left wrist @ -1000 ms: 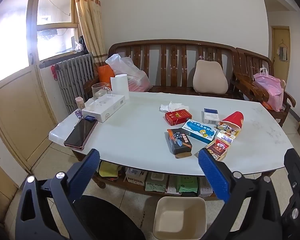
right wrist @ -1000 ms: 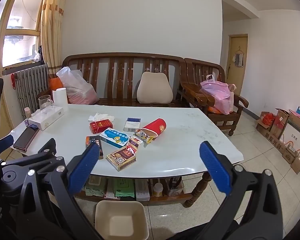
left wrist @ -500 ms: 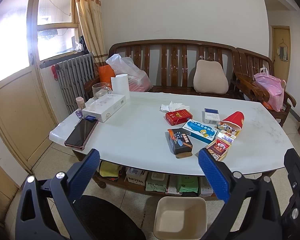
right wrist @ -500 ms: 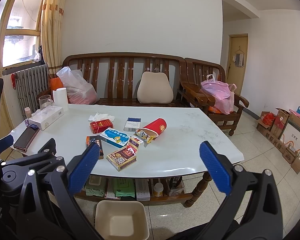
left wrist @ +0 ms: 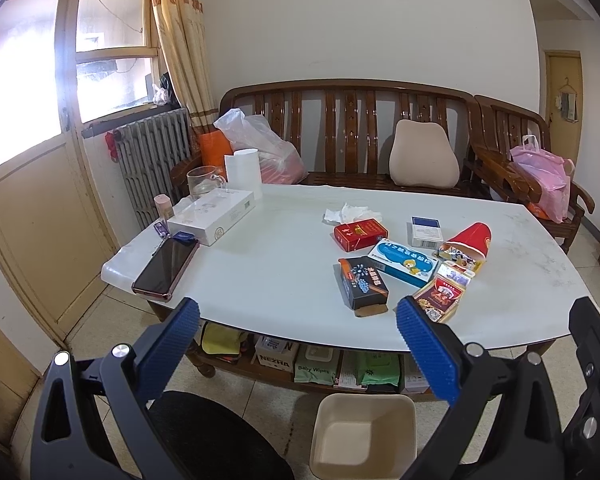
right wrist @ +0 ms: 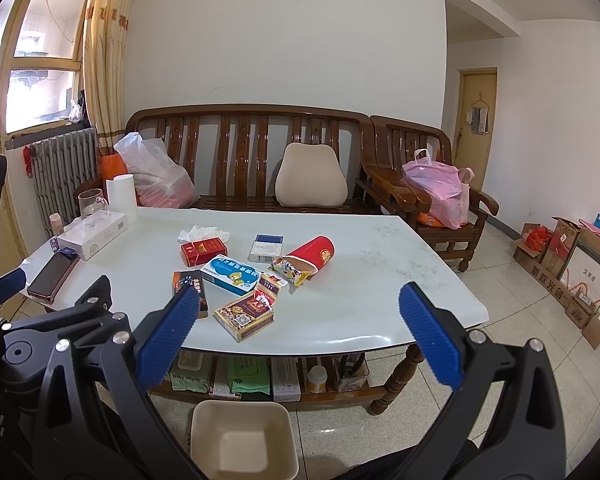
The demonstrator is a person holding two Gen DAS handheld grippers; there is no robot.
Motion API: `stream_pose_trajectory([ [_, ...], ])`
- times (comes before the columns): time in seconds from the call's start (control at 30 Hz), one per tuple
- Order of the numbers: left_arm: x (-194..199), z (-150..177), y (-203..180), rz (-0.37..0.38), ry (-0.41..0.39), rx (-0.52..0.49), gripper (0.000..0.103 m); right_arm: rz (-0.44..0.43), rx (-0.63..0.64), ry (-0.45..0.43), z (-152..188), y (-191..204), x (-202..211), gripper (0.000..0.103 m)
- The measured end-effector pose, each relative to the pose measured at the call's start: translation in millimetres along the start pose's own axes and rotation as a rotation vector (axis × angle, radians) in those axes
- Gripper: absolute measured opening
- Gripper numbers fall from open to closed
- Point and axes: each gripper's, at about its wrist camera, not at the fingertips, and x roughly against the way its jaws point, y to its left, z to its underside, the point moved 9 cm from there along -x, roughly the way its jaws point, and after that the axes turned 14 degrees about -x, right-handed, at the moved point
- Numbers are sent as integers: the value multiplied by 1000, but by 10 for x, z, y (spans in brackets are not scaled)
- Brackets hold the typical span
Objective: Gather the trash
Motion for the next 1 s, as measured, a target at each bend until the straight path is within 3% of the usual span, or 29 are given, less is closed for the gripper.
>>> stream_pose_trajectory([
  [1.0, 15, 21, 48, 8, 6, -3, 97, 1, 5, -6, 71, -6, -11, 98],
])
